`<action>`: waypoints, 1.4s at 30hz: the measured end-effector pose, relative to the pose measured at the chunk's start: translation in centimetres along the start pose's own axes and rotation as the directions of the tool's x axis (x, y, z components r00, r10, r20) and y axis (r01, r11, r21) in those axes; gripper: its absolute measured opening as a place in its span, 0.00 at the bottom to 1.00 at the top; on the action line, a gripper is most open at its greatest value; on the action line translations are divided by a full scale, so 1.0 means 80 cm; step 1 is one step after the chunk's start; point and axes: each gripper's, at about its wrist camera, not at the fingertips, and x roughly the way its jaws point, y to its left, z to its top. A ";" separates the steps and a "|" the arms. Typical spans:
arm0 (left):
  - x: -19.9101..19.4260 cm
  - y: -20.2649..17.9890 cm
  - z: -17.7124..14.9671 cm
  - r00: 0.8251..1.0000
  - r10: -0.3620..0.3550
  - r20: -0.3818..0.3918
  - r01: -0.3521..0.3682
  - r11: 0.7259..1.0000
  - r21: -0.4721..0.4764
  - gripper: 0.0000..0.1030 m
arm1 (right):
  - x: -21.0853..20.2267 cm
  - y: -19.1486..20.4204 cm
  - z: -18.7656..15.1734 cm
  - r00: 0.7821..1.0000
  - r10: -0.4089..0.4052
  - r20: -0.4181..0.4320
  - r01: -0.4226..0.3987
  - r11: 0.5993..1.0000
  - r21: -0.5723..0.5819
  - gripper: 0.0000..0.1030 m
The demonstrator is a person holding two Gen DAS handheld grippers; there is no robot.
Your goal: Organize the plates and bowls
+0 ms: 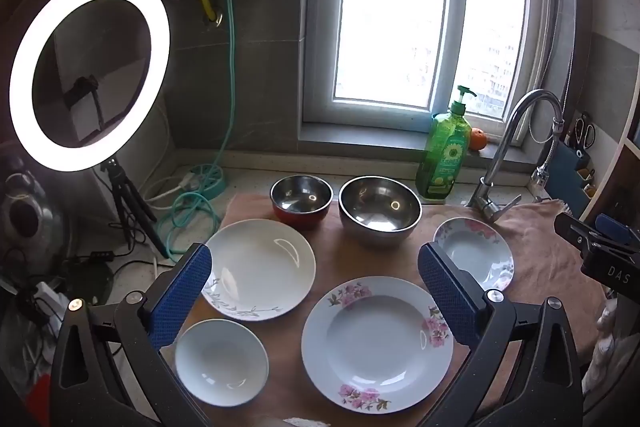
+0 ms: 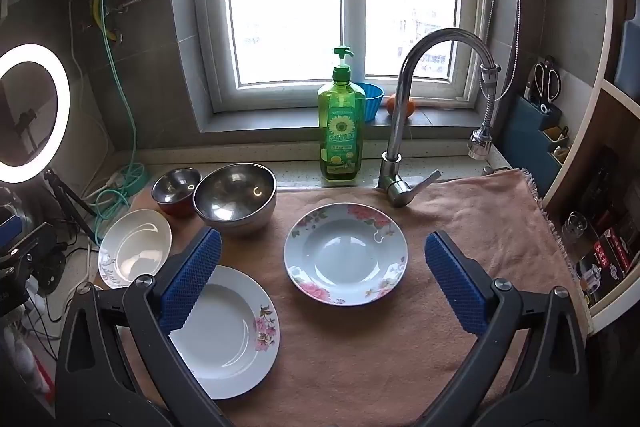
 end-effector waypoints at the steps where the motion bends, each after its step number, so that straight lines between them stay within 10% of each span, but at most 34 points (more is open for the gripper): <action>1: 0.000 0.001 -0.001 1.000 -0.004 -0.003 0.004 1.000 -0.002 0.99 | 0.000 -0.001 0.000 1.000 0.001 0.000 -0.001 1.000 0.001 1.00; 42: 0.002 0.003 -0.002 1.000 0.003 -0.009 -0.003 1.000 -0.025 0.99 | 0.002 0.000 0.002 1.000 0.020 -0.004 -0.019 1.000 0.010 1.00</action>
